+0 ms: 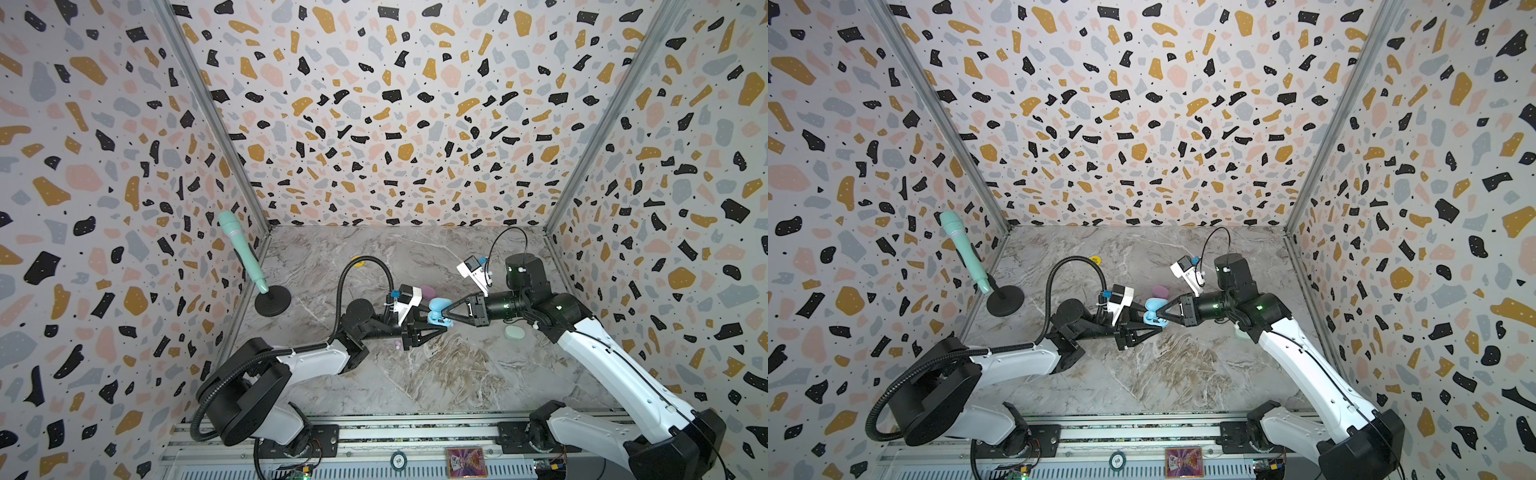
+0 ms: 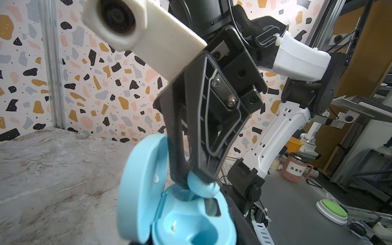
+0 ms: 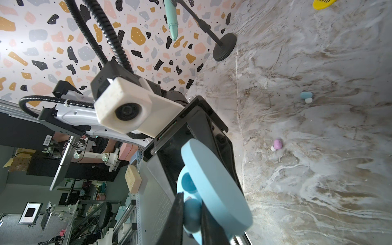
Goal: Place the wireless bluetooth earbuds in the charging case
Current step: 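Press the light-blue earbud into the case slot with the right gripper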
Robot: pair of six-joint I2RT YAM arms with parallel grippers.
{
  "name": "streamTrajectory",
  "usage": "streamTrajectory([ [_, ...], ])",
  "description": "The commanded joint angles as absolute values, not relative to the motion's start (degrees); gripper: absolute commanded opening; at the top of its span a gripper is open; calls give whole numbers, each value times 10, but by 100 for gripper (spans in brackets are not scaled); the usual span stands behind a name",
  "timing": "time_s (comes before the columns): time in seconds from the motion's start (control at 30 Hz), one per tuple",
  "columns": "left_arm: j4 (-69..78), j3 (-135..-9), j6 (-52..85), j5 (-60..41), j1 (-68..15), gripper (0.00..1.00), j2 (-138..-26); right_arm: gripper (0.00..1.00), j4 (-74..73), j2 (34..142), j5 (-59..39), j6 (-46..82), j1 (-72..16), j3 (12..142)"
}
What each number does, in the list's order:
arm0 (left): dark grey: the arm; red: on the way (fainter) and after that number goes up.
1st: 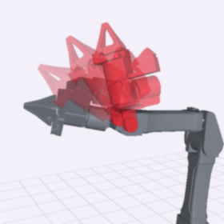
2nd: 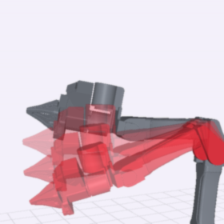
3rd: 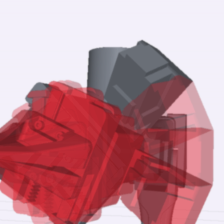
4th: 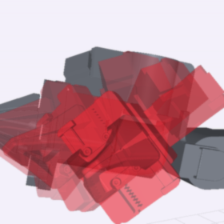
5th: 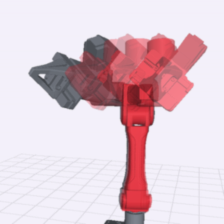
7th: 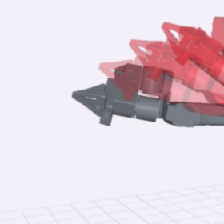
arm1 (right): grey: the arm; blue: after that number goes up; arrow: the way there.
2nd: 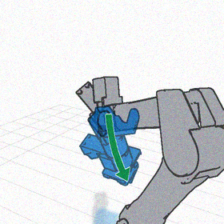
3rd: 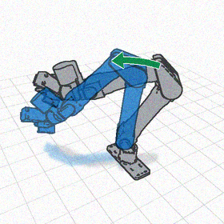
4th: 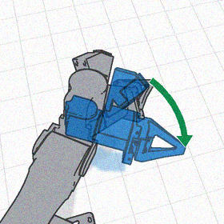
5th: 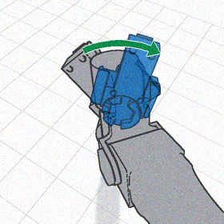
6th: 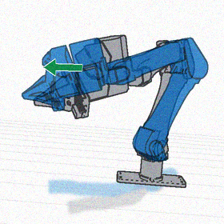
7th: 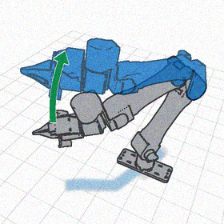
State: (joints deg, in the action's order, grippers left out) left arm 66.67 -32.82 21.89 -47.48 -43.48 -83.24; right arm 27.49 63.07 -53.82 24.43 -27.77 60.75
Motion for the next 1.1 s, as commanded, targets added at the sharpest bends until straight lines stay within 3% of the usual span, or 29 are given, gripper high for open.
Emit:
streamTrajectory([
  [0.0,722,-330,214,-485,-439,15,-813,8,272,627,-532,247,-279,601],
  [0.67,711,-328,208,-486,-446,14,-807,26,313,644,-472,240,-297,645],
  [1.07,702,-325,200,-478,-447,13,-810,47,373,652,-403,215,-307,693],
])
